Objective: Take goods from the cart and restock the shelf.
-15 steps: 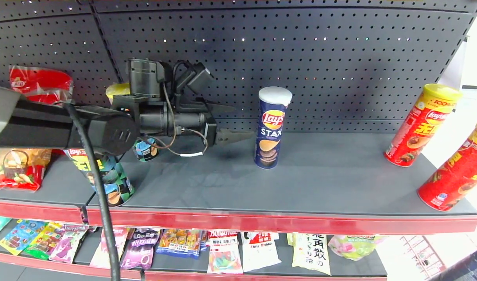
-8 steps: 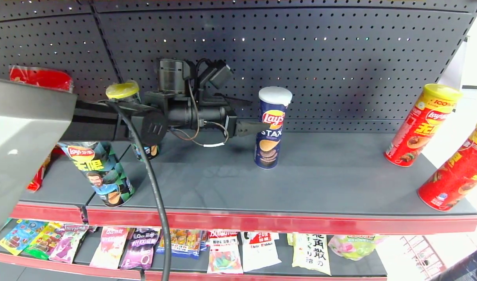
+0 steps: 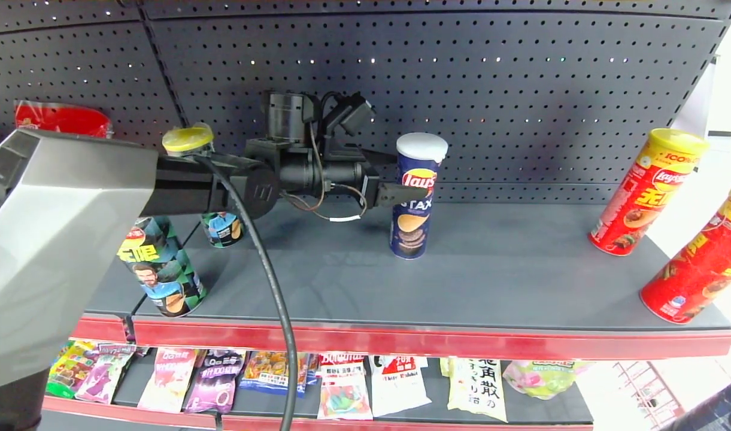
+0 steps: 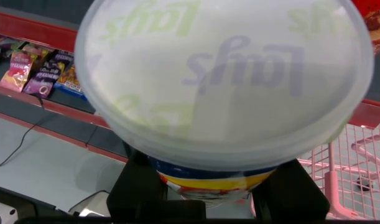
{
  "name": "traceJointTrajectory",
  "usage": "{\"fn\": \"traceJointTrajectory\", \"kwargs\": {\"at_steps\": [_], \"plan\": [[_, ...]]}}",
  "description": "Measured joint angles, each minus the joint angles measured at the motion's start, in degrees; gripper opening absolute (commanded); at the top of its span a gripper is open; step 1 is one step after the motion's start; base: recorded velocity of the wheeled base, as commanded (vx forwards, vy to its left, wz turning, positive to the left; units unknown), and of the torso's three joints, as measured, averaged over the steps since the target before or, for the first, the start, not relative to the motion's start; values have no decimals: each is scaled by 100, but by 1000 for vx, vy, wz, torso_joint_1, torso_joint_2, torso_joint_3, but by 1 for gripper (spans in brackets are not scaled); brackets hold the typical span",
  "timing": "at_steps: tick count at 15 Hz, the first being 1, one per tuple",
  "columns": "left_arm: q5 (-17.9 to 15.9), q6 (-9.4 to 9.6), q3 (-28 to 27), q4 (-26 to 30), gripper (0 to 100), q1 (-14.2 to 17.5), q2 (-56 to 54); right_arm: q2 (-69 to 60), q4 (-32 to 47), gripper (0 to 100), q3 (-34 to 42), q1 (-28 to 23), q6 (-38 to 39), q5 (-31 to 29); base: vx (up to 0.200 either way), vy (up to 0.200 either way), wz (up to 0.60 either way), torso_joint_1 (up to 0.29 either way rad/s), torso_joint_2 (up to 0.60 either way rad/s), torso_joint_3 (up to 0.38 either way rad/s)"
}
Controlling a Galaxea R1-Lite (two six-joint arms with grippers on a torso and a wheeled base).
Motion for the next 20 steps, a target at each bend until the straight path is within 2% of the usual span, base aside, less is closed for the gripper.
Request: {"fn": "traceJointTrajectory", "kwargs": {"at_steps": [4, 8, 9, 12, 16, 18, 20], "plan": [[-63, -7, -363, 345, 100, -73, 169, 0, -2, 0, 6, 0, 0, 0, 0, 0, 0, 0, 0, 0], [-77, -5, -724, 380, 100, -76, 386, 0, 0, 0, 17, -7, 0, -2, 0, 0, 0, 0, 0, 0], [-77, -7, -796, 384, 0, -76, 436, 0, 0, 0, 17, -7, 0, 0, 0, 0, 0, 0, 0, 0], [-77, -130, -879, 393, 0, -133, 511, -4, 6, 0, 26, -11, 9, 0, 0, 0, 0, 0, 0, 0], [-77, -156, -868, 391, 0, -183, 486, -6, 6, 0, 26, -7, 7, -2, 0, 0, 0, 0, 0, 0], [-83, -155, -623, 389, 0, -191, 328, -6, 6, 0, 26, -10, 2, -9, 0, 0, 0, 0, 0, 0], [-124, -141, -50, 360, 0, -190, 23, -6, 2, 0, 17, -11, 2, -9, 0, 0, 0, 0, 0, 0]]}}
